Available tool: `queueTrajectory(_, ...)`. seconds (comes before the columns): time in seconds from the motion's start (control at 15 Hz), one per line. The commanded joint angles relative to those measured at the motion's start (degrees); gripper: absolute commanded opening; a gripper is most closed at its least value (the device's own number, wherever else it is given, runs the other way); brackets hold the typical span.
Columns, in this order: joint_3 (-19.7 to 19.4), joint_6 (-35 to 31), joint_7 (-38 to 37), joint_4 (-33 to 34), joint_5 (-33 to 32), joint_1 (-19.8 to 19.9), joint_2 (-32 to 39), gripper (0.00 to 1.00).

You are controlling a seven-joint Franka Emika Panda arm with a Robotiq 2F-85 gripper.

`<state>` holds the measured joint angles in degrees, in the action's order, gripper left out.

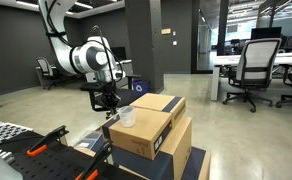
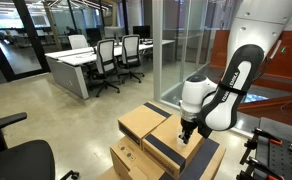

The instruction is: Twist the water jug around

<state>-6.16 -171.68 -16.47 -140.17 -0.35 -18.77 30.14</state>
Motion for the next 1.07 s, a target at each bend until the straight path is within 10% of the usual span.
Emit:
queueTrajectory(0.0,-1.3,-1.0,-0.4,0.5,-0.6,-1.9,0.8,0.06)
queueTrajectory(1.0,-3.1,-0.7,-0.9,2.8,-0.6,-3.3,2.2,0.06)
